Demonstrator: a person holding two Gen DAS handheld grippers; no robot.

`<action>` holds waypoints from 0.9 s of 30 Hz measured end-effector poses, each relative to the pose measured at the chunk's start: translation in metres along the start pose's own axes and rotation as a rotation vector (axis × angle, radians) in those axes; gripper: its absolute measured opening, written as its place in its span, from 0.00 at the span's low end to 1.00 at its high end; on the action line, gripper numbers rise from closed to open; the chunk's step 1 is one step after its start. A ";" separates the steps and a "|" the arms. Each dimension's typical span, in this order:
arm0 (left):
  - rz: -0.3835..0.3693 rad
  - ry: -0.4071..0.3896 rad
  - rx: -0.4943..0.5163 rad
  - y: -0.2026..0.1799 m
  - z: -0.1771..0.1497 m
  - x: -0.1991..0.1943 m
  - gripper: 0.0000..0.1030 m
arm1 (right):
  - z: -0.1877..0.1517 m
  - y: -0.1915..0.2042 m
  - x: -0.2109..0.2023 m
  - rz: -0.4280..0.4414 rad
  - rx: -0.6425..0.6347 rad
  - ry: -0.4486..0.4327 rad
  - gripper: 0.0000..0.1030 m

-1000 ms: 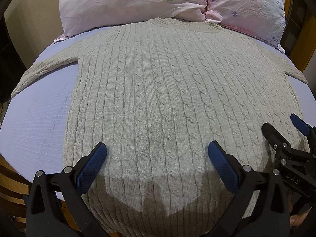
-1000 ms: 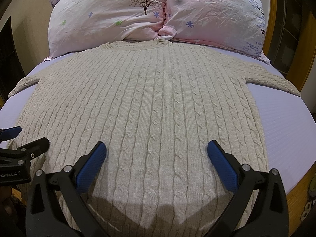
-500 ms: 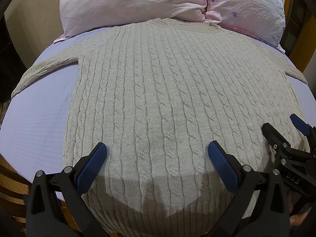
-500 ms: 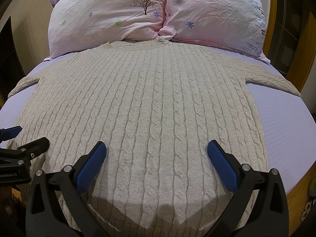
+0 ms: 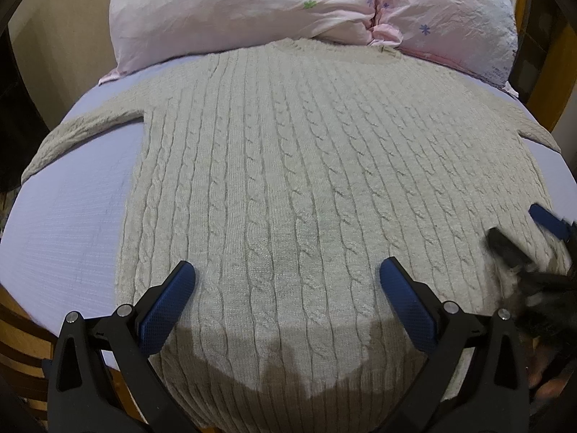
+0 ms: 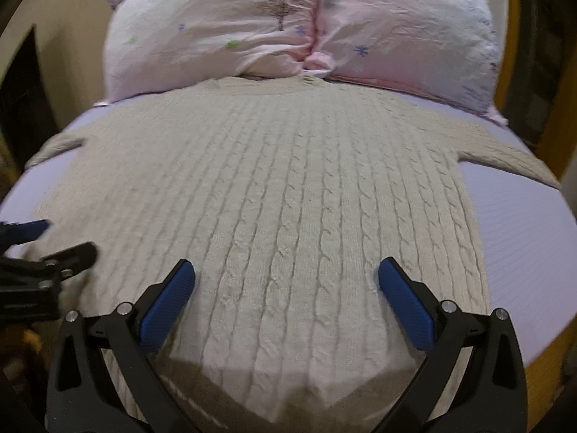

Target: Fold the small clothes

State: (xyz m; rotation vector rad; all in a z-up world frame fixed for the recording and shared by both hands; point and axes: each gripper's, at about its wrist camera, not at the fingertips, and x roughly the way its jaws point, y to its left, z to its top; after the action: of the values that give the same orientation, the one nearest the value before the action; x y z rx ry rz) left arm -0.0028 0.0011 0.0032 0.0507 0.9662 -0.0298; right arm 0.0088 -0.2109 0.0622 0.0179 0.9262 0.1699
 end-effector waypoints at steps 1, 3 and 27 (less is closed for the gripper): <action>-0.003 -0.006 0.003 0.000 -0.002 -0.001 0.99 | 0.006 -0.010 -0.007 0.015 0.031 -0.017 0.98; -0.010 -0.017 0.016 0.001 0.000 -0.001 0.99 | 0.022 -0.039 -0.029 0.031 0.106 -0.078 0.98; -0.197 -0.422 -0.365 0.168 0.068 -0.016 0.99 | 0.060 -0.494 0.050 -0.161 1.305 -0.225 0.07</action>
State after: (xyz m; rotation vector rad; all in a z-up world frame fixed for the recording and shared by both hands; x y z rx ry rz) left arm 0.0520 0.1654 0.0594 -0.3743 0.5398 -0.0428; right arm 0.1537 -0.6867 0.0150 1.1404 0.6735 -0.5971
